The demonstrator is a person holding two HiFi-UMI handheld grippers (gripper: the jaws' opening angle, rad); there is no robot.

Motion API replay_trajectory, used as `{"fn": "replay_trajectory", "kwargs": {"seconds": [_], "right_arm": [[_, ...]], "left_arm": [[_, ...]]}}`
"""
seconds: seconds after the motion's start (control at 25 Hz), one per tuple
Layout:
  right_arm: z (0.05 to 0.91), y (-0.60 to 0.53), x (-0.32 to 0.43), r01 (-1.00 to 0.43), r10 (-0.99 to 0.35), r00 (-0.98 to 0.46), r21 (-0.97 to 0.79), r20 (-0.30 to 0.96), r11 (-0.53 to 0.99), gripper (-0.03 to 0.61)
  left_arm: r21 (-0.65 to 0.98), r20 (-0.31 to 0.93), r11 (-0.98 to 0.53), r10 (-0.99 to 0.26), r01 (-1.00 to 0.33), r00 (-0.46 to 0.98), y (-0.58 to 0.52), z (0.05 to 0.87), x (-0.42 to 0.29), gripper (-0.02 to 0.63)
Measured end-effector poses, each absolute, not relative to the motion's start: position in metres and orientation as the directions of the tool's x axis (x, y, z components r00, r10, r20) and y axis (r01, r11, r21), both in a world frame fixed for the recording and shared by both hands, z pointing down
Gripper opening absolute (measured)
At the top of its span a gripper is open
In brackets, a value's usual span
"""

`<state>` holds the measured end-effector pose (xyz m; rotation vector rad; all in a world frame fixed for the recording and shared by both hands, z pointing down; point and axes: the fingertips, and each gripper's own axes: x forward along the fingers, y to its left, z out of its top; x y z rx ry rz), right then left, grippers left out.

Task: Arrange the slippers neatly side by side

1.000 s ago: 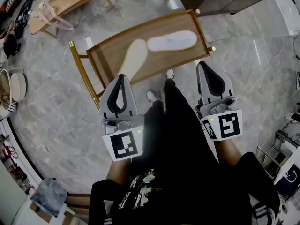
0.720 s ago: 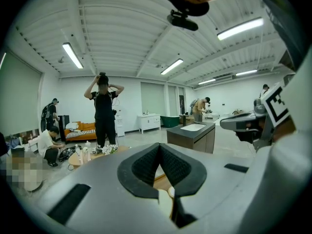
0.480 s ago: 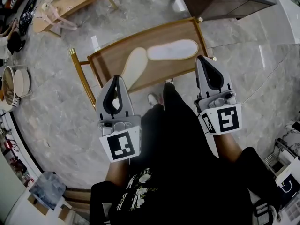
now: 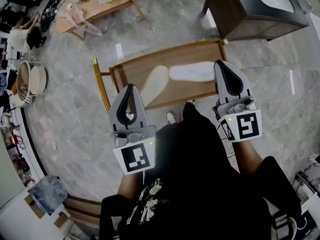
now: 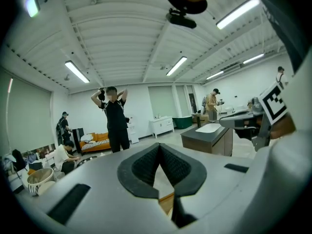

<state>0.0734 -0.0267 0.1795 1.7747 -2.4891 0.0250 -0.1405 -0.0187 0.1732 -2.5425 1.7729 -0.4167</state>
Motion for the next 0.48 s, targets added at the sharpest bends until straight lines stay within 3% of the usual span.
{"fn": "replay_trajectory", "kwargs": {"seconds": [0.48], "right_arm": [[0.158,-0.052,0.078,-0.912,-0.914,-0.406,0.059,0.009,0.406,-0.002]], "left_arm": [[-0.179,0.123,-0.283,-0.957,-0.942,0.264,-0.041,0.149,-0.125,0.002]]}}
